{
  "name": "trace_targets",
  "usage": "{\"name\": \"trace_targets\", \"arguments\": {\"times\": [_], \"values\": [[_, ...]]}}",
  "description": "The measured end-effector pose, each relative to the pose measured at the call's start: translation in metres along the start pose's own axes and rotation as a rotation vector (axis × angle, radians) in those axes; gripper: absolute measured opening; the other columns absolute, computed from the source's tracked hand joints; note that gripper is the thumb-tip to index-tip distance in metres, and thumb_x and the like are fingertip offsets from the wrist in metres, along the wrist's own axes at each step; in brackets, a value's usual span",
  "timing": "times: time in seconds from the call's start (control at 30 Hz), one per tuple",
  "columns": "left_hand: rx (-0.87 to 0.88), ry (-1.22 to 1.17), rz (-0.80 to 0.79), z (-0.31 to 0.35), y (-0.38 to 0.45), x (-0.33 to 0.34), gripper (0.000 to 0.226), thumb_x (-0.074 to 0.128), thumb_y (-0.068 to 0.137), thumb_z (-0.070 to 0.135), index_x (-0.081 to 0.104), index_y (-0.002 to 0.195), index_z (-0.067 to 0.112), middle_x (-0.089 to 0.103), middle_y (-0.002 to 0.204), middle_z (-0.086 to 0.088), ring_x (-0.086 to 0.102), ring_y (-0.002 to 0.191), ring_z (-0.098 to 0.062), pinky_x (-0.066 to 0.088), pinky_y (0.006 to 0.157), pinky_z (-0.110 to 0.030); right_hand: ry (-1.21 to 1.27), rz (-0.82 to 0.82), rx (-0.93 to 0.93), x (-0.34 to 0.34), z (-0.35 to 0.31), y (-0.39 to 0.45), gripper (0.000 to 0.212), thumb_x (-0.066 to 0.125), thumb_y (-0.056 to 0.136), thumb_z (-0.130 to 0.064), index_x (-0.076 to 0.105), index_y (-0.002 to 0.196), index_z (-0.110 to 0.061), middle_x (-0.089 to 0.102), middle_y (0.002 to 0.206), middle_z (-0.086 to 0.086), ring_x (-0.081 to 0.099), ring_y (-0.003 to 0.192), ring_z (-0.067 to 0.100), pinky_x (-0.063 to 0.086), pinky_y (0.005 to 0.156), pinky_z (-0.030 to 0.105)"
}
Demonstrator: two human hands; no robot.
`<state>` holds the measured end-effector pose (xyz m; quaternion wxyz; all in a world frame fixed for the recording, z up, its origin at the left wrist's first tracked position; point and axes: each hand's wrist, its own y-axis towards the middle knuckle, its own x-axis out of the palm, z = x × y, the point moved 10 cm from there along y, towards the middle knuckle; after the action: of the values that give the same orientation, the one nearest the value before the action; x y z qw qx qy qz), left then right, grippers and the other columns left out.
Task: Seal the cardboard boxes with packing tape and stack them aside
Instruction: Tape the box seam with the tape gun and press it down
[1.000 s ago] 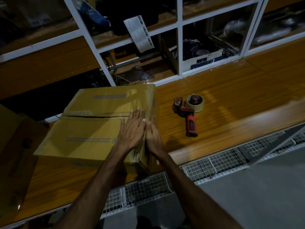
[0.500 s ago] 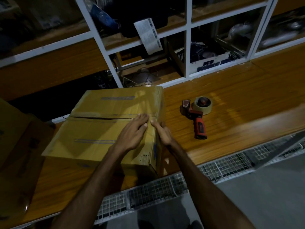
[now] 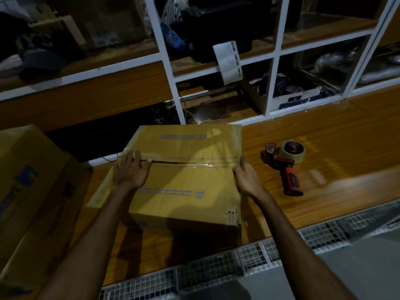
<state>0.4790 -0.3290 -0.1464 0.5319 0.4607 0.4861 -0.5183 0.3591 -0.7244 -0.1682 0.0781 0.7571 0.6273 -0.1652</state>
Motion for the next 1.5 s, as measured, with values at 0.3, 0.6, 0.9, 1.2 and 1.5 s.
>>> {"name": "trace_targets", "arguments": {"times": [0.3,0.6,0.9,1.2,1.5], "values": [[-0.126,-0.222,0.036,-0.050,0.021,-0.028,0.072,0.038,0.104,0.066,0.061,0.134,0.004,0.064,0.134,-0.026,0.062,0.116,-0.043,0.051,0.092,-0.046,-0.729,0.143,0.023,0.003,-0.020,0.005,0.068,0.049,0.099,-0.036,0.028,0.155,-0.004,0.041,0.159,0.021,0.042,0.145,0.043,0.034,0.118,0.067],[-0.216,-0.543,0.019,-0.081,-0.031,-0.004,0.059,0.035,0.110,0.052,0.059,0.079,0.008,0.058,0.071,-0.012,0.057,0.065,-0.030,0.036,0.058,-0.034,-1.030,0.058,0.131,0.126,-0.058,-0.005,0.108,0.005,0.098,-0.080,0.004,0.166,0.004,-0.004,0.175,0.026,-0.005,0.163,0.040,-0.007,0.127,0.063],[-0.228,-0.838,-0.156,-0.086,-0.022,0.011,0.065,0.048,0.092,0.073,0.074,0.087,0.013,0.071,0.084,-0.007,0.066,0.076,-0.027,0.053,0.071,-0.036,-0.957,-0.283,-0.204,0.323,-0.127,-0.021,0.083,0.004,0.108,-0.063,-0.003,0.168,-0.008,-0.016,0.176,0.015,-0.015,0.163,0.032,-0.009,0.130,0.053],[-0.151,-0.922,-0.209,-0.120,0.040,0.096,0.110,0.034,0.062,0.107,0.076,0.113,0.018,0.078,0.105,-0.011,0.075,0.089,-0.034,0.062,0.083,-0.056,-0.988,-0.375,-0.450,0.280,-0.128,-0.026,0.072,0.017,0.112,-0.058,0.007,0.170,-0.018,-0.002,0.178,0.000,-0.002,0.165,0.019,0.002,0.133,0.044],[-0.189,-0.779,-0.157,-0.106,0.013,0.059,0.088,0.028,0.095,0.084,0.067,0.119,0.009,0.067,0.095,-0.027,0.067,0.082,-0.037,0.046,0.062,-0.037,-1.108,0.082,0.019,0.037,-0.038,-0.009,0.101,-0.004,0.096,-0.081,0.005,0.169,-0.012,-0.004,0.178,0.009,0.000,0.164,0.027,0.002,0.132,0.052]]}}
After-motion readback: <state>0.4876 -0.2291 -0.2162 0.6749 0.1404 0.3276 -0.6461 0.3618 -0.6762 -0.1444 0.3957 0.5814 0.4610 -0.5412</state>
